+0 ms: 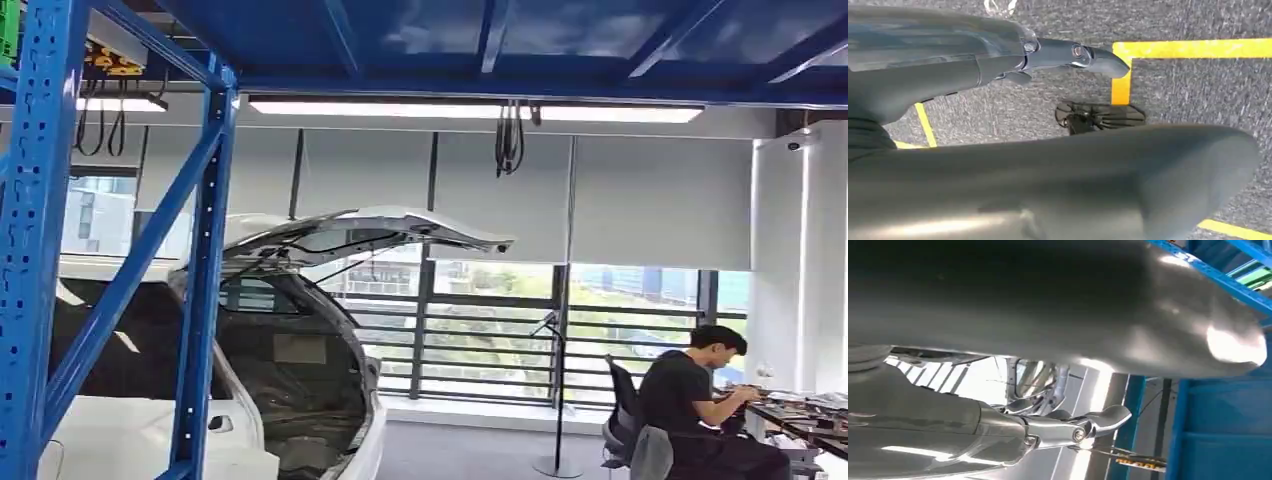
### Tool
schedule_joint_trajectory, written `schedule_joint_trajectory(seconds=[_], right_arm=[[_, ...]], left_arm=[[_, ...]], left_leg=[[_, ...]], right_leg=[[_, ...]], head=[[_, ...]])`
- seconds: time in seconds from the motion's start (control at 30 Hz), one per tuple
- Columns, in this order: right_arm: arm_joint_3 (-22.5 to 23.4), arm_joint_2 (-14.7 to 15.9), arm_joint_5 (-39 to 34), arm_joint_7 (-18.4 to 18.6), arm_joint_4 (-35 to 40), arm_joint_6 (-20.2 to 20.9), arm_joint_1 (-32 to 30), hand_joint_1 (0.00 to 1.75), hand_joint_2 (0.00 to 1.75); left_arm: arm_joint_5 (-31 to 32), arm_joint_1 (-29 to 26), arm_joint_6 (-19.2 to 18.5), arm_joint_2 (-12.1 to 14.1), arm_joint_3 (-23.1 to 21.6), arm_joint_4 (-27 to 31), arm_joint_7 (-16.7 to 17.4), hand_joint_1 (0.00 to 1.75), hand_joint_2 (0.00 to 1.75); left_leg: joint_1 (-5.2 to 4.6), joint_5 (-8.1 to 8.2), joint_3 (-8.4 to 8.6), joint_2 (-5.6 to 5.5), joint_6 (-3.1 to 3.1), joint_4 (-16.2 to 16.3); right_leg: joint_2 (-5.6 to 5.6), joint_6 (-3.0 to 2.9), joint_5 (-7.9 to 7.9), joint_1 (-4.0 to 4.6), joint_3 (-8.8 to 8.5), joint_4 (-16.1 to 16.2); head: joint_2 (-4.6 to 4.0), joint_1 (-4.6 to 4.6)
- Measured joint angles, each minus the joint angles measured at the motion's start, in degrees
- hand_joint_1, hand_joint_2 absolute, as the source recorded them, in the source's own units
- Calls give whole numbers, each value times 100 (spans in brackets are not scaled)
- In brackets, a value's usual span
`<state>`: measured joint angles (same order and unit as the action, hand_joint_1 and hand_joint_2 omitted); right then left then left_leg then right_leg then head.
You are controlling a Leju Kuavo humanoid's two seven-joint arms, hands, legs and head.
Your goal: Take the parts from the cabinet and place them on the table.
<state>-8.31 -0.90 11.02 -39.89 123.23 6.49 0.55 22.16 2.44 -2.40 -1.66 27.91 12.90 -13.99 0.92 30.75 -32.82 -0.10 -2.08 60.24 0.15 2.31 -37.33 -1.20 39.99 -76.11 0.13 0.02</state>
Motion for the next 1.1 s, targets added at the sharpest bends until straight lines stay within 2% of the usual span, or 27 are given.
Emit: schedule_joint_trajectory(seconds=[0.03, 0.07, 0.1, 0.13, 0.17, 0.23, 0.3, 0.33, 0.37, 0.43, 0.47, 0.5, 0.53, 0.6, 0.63, 0.67, 0.7, 0.77, 0.83, 0.87, 0.93, 0.97, 1.0, 1.03, 1.07, 1.1], right_arm=[[0, 0, 2, 0, 0, -4, 2, 0, 0], [-2, 0, 6, 0, 2, -9, 3, 0, 0], [-2, 0, 15, 0, 4, -13, 7, 0, 0], [-4, -2, 24, 0, 11, -13, 10, 0, 0], [-4, -2, 26, 2, 11, -13, -1, 0, 0], [-4, -2, 39, 0, 28, -13, 17, 0, 0], [-4, -11, 52, 0, 37, -11, 20, 0, 0], [-9, -26, 83, 0, 52, 7, 30, 0, 0], [-13, -48, 112, 0, 55, 24, 48, 0, 0], [-17, -70, 149, 0, 42, 90, 63, 0, 0], [-22, -94, 157, 0, 22, 129, 68, 0, 0], [-26, -116, 153, 0, 4, 158, 87, 0, 0], [-28, -138, 142, 0, -9, 186, 109, 0, 0], [-31, -197, 138, 0, -30, 230, 158, 0, 0], [-33, -223, 140, 0, -42, 249, 179, 0, 0], [-35, -240, 138, 0, -55, 258, 210, 0, 0], [-44, -260, 125, 7, -61, 262, 235, 0, 0], [-61, -284, 96, 7, -68, 269, 251, 0, 0], [-61, -308, 55, 7, -68, 269, 260, 0, 0], [-63, -317, 33, 7, -68, 269, 286, 0, 0], [-63, -328, -50, 7, -68, 267, 302, 0, 0], [-63, -334, -79, 7, -68, 269, 288, 0, 0], [-63, -334, -100, 6, -68, 269, 268, 0, 0], [-63, -343, -103, 7, -68, 269, 262, 0, 0], [-63, -352, -107, 7, -68, 269, 264, 0, 0], [-70, -363, -125, 7, -68, 269, 267, 0, 0]], left_arm=[[9, 0, 0, 2, 2, 0, 2, 0, 0], [37, 5, 0, 7, 9, 0, 6, 0, 0], [68, 7, 0, 4, 11, 0, 15, 0, 0], [83, -5, 2, -4, 13, 0, 24, 0, 0], [83, 11, 2, -19, 15, -11, 33, 0, 0], [87, 1, -2, -6, 20, -11, 61, 0, 0], [109, 5, -9, -17, 20, -11, 61, 0, 0], [133, 26, -11, -17, 24, -11, 57, 0, 0], [142, 48, -11, -17, 33, -11, 52, 0, 0], [184, 53, -35, -17, 66, -11, 24, 0, 0], [192, 45, -54, -17, 94, -11, -6, 0, 0], [203, 19, -59, -17, 118, -11, -28, 0, 0], [225, 10, -59, -17, 133, -11, -37, 0, 0], [256, 17, -59, -17, 175, -11, -57, 0, 0], [269, 16, -59, -20, 186, -11, -61, 0, 0], [297, 14, -61, -41, 188, -18, -61, 0, 0], [297, 29, -41, -41, 203, -18, -61, 0, 0], [306, 2, 0, -39, 240, -17, -44, 0, 0], [382, 1, 11, -24, 273, -17, -9, 0, 0], [413, 5, 11, -13, 273, -17, -9, 0, 0], [472, -1, 37, -9, 284, -17, 2, 0, 0], [494, -11, 50, -6, 293, -17, 2, 0, 0], [500, -22, 55, -2, 310, -17, 2, 0, 0], [505, -28, 55, 2, 321, -17, 2, 0, 0], [520, -33, 57, 4, 330, -17, 2, 0, 0], [553, -35, 59, 9, 345, -17, 0, 0, 0]], left_leg=[[-23, 27, 40, -1, -8, 0], [-70, 72, 124, -2, -13, -5], [-95, 113, 191, -1, -12, -14], [-86, 142, 234, 5, -15, -62], [-112, 141, 247, 21, 12, -65], [-54, 127, 247, 65, 63, -124], [-83, 132, 313, 110, 103, -198], [-81, 220, 317, 96, 116, -166], [-67, 357, 177, 74, 150, 106], [-32, 661, -273, 60, 218, 938], [-9, 720, -471, 60, 252, 1266], [15, 644, -585, 59, 286, 1372], [30, 460, -569, 60, 308, 1226], [65, -179, -267, 59, 352, 364], [74, -260, -121, 46, 358, 70], [49, -205, -109, 23, 336, 18], [45, -137, -98, 20, 217, -24], [15, -136, -119, 16, 155, -23], [50, -153, -84, 15, 85, -65], [55, -148, -69, 16, 46, -82], [53, -132, -50, 21, 23, -90], [51, -121, -44, 23, 8, -89], [49, -108, -26, 22, 2, -88], [48, -93, -4, 20, 6, -89], [45, -73, 30, 14, 7, -89], [38, -48, 76, 6, 16, -90]], right_leg=[[-1, -40, 194, 29, -34, 186], [-2, -139, 605, 83, -212, 726], [-11, -242, 894, 139, -370, 1176], [-79, -396, 900, 190, -456, 1361], [-145, -446, 978, 242, -458, 1396], [-107, -452, 986, 288, -462, 1474], [-85, -480, 1000, 272, -545, 1643], [-59, -418, 930, 193, -735, 1940], [-38, -424, 959, 179, -776, 2015], [-24, -420, 938, 155, -798, 2014], [-7, -415, 917, 155, -820, 2013], [18, -403, 889, 150, -855, 2008], [31, -382, 863, 143, -889, 2002], [56, -319, 769, 108, -969, 1944], [55, -273, 705, 97, -990, 1891], [74, -227, 671, 139, -961, 1837], [90, -202, 669, 134, -916, 1812], [82, -185, 679, 121, -910, 1822], [58, -123, 585, 106, -906, 1739], [33, -101, 455, 104, -801, 1525], [17, -65, 63, 90, -362, 653], [14, -58, -64, 89, -131, 233], [13, -57, -53, 89, 33, -7], [13, -66, 103, 89, 26, 88], [13, -80, 370, 90, -104, 436], [12, -111, 688, 93, -309, 943]], head=[[0, 0], [2, 0], [0, 0], [0, 9], [0, 2], [7, -2], [9, 0], [9, -4], [7, 7], [9, 11], [9, 9], [7, 9], [9, 9], [9, 9], [9, 9], [7, 11], [9, -7], [9, -7], [9, -7], [9, -4], [9, -7], [9, -7], [9, -7], [9, -7], [9, -7], [9, -7]])
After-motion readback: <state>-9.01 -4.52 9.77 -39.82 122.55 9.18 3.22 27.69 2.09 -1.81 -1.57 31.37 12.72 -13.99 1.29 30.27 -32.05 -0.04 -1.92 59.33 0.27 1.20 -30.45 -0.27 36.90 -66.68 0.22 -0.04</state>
